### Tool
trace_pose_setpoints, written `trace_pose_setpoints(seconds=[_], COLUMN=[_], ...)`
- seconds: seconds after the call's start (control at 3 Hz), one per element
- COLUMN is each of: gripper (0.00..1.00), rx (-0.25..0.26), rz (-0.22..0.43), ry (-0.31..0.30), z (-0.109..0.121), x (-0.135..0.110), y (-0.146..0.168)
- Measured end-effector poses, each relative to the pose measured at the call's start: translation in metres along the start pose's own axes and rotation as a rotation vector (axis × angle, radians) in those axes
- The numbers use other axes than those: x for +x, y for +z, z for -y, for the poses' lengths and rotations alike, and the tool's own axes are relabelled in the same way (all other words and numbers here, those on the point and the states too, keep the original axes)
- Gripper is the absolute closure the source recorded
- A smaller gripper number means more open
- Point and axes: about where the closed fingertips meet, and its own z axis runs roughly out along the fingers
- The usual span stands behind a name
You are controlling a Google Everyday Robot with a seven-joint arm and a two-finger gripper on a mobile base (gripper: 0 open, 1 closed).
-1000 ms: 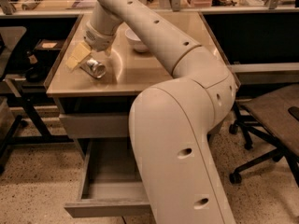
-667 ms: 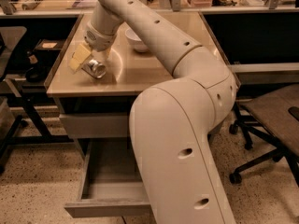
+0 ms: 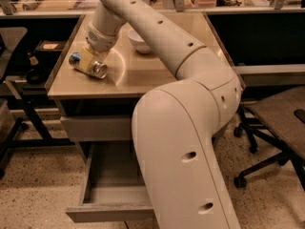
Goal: Place redbull can into middle drawer
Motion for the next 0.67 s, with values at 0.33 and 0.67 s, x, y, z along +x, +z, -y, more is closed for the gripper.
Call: trace_pose_setpoints(seconds=[0.33,0.67], gripper=[0.88,1.0], rx=[0.0,0.0], rz=[0.0,0.0], ry=[0.0,0.0], z=[0.0,0.0], x=[0.0,0.0], y=[0.0001,0.0001])
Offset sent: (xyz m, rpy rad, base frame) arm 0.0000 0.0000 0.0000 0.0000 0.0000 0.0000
